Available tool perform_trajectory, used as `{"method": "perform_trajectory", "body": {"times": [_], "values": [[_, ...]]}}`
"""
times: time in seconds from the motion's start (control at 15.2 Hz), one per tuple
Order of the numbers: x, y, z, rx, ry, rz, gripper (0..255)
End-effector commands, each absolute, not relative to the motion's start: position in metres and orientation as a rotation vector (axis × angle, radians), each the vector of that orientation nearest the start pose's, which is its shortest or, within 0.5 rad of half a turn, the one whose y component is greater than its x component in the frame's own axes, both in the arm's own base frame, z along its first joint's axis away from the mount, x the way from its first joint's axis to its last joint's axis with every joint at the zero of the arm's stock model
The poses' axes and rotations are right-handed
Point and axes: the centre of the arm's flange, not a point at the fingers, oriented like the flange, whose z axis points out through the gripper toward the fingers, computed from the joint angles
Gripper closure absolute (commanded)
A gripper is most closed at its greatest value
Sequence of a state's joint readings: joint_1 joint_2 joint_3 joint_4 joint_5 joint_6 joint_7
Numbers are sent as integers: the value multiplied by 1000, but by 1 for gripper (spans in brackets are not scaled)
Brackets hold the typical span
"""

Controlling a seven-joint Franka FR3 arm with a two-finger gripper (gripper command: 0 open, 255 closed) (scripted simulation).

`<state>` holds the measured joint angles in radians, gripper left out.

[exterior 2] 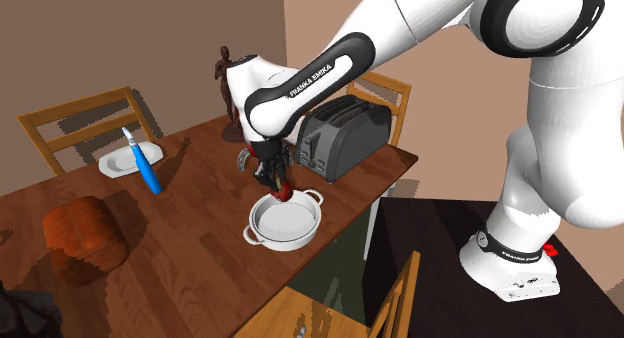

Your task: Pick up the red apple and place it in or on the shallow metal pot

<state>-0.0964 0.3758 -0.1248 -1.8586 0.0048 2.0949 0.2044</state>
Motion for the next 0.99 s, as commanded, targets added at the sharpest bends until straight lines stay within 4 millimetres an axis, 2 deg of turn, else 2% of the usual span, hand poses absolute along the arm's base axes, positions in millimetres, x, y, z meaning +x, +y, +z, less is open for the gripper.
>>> {"method": "perform_trajectory", "body": {"times": [0.0, 0.4, 0.92], "values": [[605, -130, 298, -3105, 666, 217, 255], [605, -130, 265, -3105, 666, 217, 255], [605, -130, 265, -3105, 666, 217, 255]]}}
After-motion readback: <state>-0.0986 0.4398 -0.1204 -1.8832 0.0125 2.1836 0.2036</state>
